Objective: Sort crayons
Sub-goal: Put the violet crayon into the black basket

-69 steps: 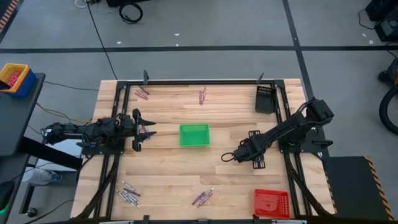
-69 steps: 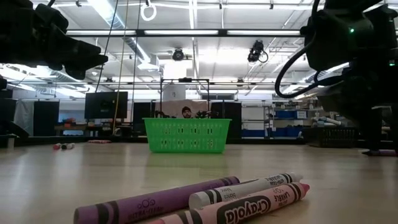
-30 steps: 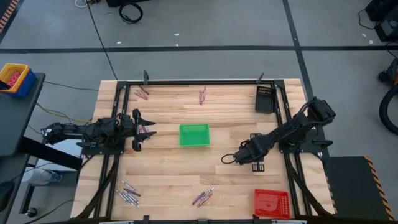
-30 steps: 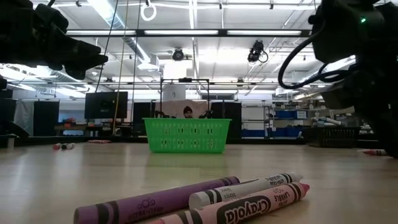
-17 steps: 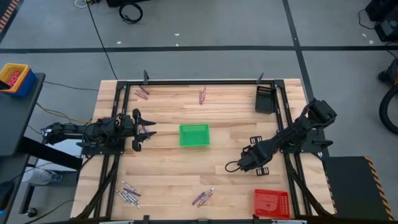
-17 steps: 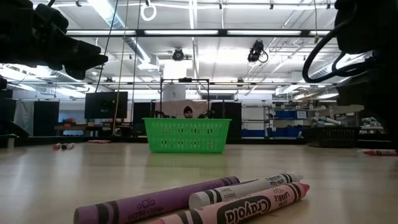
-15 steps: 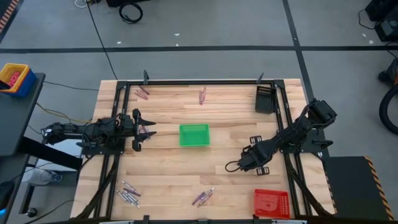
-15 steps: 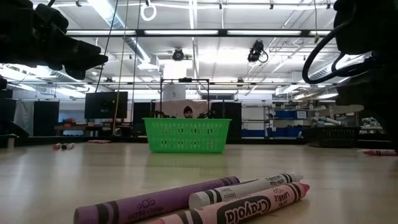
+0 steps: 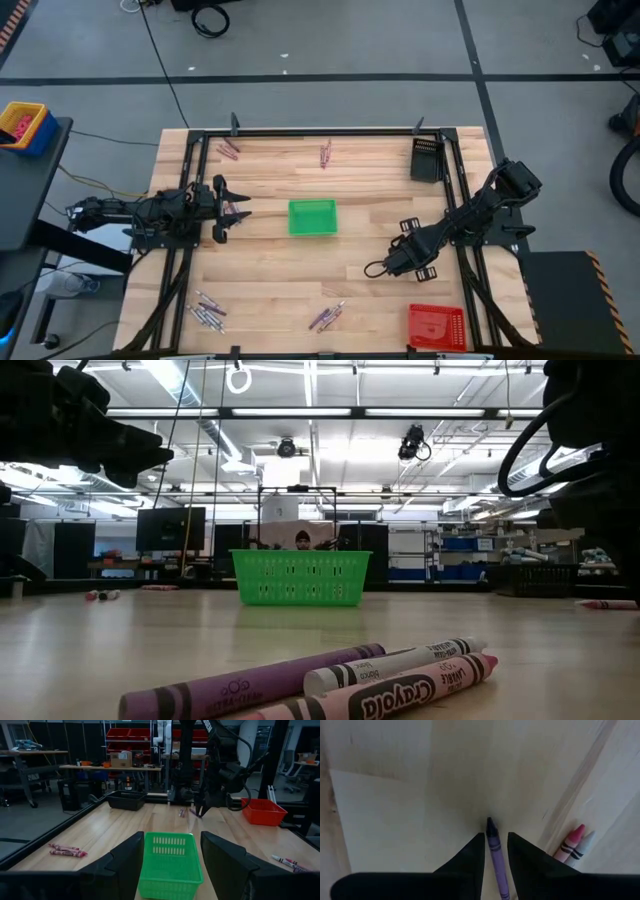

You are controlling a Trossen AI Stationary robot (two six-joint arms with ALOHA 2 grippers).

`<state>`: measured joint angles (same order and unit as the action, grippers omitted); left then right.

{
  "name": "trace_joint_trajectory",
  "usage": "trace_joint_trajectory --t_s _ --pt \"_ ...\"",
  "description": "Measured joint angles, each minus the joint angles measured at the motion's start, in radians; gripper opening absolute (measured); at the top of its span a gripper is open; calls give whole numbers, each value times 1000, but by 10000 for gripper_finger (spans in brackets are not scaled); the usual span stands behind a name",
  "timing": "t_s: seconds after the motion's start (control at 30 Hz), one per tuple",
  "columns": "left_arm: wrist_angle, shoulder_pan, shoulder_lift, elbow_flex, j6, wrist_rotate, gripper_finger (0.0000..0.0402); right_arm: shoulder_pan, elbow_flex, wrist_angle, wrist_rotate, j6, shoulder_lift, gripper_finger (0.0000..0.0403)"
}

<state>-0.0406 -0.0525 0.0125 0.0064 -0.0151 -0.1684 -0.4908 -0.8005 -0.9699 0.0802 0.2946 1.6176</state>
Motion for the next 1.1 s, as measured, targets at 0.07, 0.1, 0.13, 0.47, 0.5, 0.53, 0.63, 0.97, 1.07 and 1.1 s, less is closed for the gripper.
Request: trace_joint_trajectory --t_s 0.07,0.1,0.13,0.47,0.5,0.53,0.63,0.97,1.07,1.1 --pt "0 0 0 0 0 0 208 0 0 1 1 -1 0 89" --pt "0 0 0 0 0 0 208 0 0 2 -1 -4 0 88" --pt "0 0 0 0 0 0 208 0 0 2 -9 -8 0 87" --pt "0 0 0 0 0 0 208 0 63 67 -34 -5 -11 84" --pt "0 0 0 0 0 0 208 0 61 66 -29 -9 -11 84" --pt "0 0 0 0 0 0 208 0 57 66 -28 -16 -11 83" --pt "0 0 0 0 0 0 208 0 48 61 -27 -34 -10 75" --pt "0 0 0 0 0 0 208 0 48 63 -21 -18 -11 31" --pt "0 0 0 0 0 0 208 0 48 64 -20 -18 -10 33" --pt "0 0 0 0 0 0 208 0 45 63 -20 -18 -10 34"
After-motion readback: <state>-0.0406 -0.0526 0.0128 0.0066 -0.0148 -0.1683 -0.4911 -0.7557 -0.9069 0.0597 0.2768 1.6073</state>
